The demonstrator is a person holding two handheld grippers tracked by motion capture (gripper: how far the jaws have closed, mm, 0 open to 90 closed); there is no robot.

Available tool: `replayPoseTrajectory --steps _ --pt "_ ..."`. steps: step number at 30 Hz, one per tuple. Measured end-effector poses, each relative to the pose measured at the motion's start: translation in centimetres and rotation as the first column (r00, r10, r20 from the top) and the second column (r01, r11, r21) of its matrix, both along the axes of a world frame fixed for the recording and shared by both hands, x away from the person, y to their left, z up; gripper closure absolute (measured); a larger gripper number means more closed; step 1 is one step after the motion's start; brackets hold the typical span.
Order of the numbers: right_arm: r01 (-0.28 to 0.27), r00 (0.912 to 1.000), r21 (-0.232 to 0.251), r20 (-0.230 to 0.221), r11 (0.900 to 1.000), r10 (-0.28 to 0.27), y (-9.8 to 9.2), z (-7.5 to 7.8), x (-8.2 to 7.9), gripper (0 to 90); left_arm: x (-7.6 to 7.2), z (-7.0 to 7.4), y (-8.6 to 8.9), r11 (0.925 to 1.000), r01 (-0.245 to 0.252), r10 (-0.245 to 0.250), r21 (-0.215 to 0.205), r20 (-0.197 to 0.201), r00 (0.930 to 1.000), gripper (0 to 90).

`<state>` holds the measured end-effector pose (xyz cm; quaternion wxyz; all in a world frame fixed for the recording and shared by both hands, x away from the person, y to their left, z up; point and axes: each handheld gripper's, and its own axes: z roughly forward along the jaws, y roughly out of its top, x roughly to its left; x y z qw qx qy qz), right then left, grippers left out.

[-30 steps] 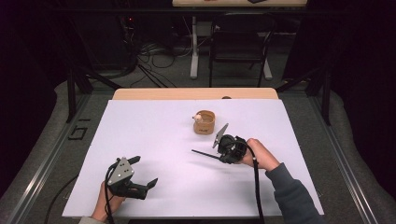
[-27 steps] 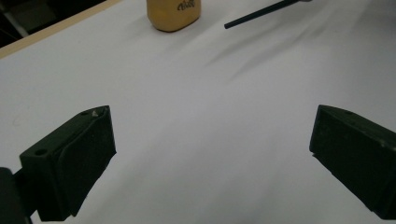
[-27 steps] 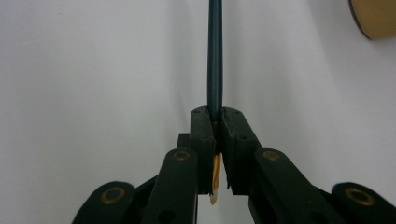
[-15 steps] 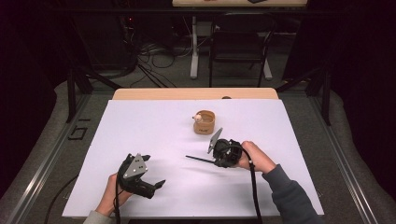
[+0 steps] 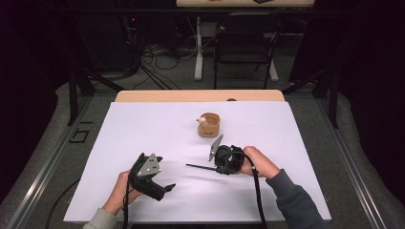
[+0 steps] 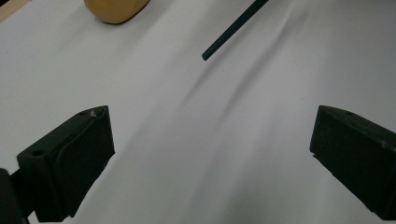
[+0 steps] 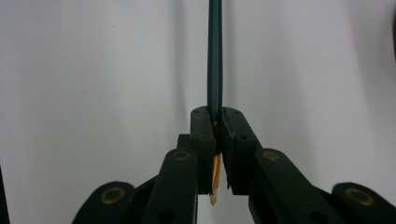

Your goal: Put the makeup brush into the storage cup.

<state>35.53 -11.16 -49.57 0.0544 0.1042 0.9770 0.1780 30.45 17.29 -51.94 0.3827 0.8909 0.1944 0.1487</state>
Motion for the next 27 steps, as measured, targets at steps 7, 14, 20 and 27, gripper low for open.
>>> replayPoseTrajectory --steps 7,14,20,27 --pt "-0.027 0.9996 0.003 0.001 1.0 0.027 0.4 0.1 -0.4 84.0 0.6 -0.1 -1.5 0.9962 0.062 -0.061 0.06 -0.021 0.9979 0.0" --pt "-0.053 0.9986 0.003 0.002 0.999 0.053 0.9 0.1 -0.8 84.0 1.1 0.0 -2.8 0.99 0.115 -0.113 0.081 -0.029 0.9932 0.0" --pt "-0.083 0.9965 0.003 0.011 0.997 0.083 1.4 0.2 -1.3 84.0 1.4 -0.4 -3.7 0.9832 0.146 -0.142 0.11 -0.043 0.989 4.9" --pt "-0.102 0.9947 0.012 0.004 0.995 0.102 1.7 0.0 -1.6 84.0 1.5 -0.6 -4.5 0.9747 0.183 -0.179 0.128 -0.046 0.9828 22.9"
